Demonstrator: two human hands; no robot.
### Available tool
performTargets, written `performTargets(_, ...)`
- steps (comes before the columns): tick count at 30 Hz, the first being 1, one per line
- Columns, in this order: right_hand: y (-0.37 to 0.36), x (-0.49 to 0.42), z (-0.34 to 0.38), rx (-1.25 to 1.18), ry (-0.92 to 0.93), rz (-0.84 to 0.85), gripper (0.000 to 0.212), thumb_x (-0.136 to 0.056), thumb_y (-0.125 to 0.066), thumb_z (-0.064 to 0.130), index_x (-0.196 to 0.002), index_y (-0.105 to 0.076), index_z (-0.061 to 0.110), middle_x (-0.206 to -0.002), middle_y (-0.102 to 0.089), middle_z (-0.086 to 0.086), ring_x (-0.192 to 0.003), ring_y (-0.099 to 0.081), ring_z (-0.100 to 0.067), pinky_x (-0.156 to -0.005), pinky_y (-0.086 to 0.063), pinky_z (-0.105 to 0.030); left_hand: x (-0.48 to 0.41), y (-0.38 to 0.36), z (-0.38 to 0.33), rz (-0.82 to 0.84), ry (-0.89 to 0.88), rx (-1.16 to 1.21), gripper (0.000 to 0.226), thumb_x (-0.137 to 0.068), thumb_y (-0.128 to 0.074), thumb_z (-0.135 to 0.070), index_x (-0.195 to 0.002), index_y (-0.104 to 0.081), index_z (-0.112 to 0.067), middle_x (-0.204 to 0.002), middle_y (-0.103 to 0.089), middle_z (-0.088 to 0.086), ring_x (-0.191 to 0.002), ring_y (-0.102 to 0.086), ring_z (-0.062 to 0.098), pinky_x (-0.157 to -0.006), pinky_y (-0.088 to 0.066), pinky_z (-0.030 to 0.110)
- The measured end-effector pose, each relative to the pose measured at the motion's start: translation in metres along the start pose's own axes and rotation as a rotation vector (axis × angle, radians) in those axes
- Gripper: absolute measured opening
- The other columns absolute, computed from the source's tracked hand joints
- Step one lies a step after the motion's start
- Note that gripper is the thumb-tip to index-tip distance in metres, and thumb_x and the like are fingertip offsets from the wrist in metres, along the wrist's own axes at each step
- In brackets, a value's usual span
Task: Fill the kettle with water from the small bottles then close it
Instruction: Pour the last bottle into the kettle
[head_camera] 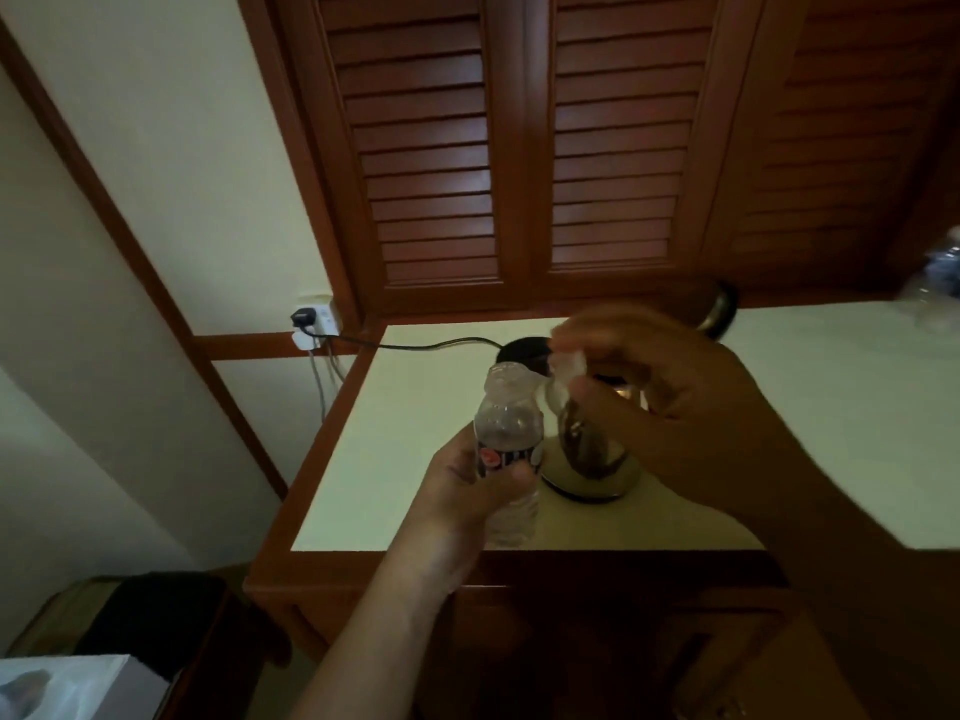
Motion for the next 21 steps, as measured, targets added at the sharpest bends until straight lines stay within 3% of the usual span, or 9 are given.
performTargets(3, 0.015, 0.059, -0.038, -0.102, -0.295, -0.288, 0.019, -0.089, -0.073, 0.011, -0.107, -0.069, 0.017, -0.111, -0.072, 0.012, -0.106, -0.068, -0.004, -0.09, -0.052, -0.015, 0.0, -0.013, 0.009, 0.029, -0.001, -0.052, 0.037, -0.071, -0.08, -0.033, -0.107, -0.077, -0.022, -0.091, -0.07, 0.004, -0.079, -0.065, 0.019, -0.068, -0.05, 0.034)
performTargets(6, 0.019, 0.114, -0.087, -0.027, -0.533, -0.422, 0.016, -0.086, -0.077, 0.011, -0.094, -0.069, 0.022, -0.101, -0.072, 0.018, -0.096, -0.07, 0.001, -0.083, -0.05, -0.009, 0.0, -0.024, 0.019, 0.094, 0.054, -0.036, 0.06, -0.072, -0.092, -0.042, -0.11, -0.065, -0.005, -0.078, -0.063, 0.001, -0.062, -0.06, 0.012, -0.058, -0.047, 0.027)
performTargets(10, 0.009, 0.147, -0.14, 0.289, -0.568, -0.262, 0.01, -0.088, -0.075, 0.018, -0.088, -0.071, 0.027, -0.107, -0.07, 0.013, -0.098, -0.067, -0.006, -0.088, -0.052, -0.024, 0.002, -0.038, 0.027, 0.159, 0.117, -0.024, 0.074, -0.065, -0.096, -0.046, -0.112, -0.061, -0.001, -0.076, -0.062, -0.001, -0.058, -0.059, 0.009, -0.055, -0.047, 0.022)
performTargets(13, -0.003, 0.149, -0.162, 0.457, -0.477, -0.103, 0.008, -0.091, -0.068, 0.012, -0.09, -0.076, 0.015, -0.102, -0.073, -0.007, -0.09, -0.07, -0.025, -0.079, -0.057, -0.038, 0.002, -0.049, 0.033, 0.166, 0.15, -0.009, 0.056, -0.074, -0.093, -0.036, -0.11, -0.062, -0.007, -0.072, -0.049, 0.005, -0.053, -0.043, 0.016, -0.052, -0.035, 0.028)
performTargets(15, -0.005, 0.149, -0.17, 0.471, -0.502, -0.02, 0.009, -0.092, -0.067, 0.014, -0.09, -0.076, 0.014, -0.099, -0.074, -0.007, -0.087, -0.07, -0.027, -0.075, -0.056, -0.037, 0.001, -0.056, 0.034, 0.119, 0.149, -0.035, 0.046, -0.075, -0.09, -0.032, -0.109, -0.067, -0.011, -0.072, -0.048, 0.009, -0.055, -0.036, 0.023, -0.052, -0.031, 0.032)
performTargets(18, -0.004, 0.152, -0.177, 0.407, -0.547, 0.04, 0.011, -0.093, -0.067, 0.025, -0.1, -0.075, 0.021, -0.107, -0.073, 0.004, -0.094, -0.068, -0.016, -0.078, -0.048, -0.024, 0.001, -0.062, 0.033, 0.002, 0.106, -0.115, 0.034, -0.078, -0.087, -0.029, -0.11, -0.076, -0.023, -0.09, -0.07, 0.009, -0.077, -0.061, 0.029, -0.062, -0.051, 0.032)
performTargets(21, 0.005, 0.153, -0.186, 0.258, -0.684, -0.024, 0.027, -0.088, -0.071, 0.045, -0.112, -0.068, 0.032, -0.113, -0.066, 0.016, -0.1, -0.061, -0.006, -0.085, -0.046, -0.023, 0.002, -0.067, 0.031, -0.069, 0.075, -0.148, 0.033, -0.082, -0.085, -0.028, -0.114, -0.076, -0.026, -0.104, -0.072, 0.02, -0.092, -0.064, 0.036, -0.074, -0.055, 0.037)
Point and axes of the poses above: each hand's wrist, its own x-axis away from the middle knuckle, its own y-axis out of the back of the hand, z = x × y, the point moved 4 cm from there along -x, towards the middle knuckle
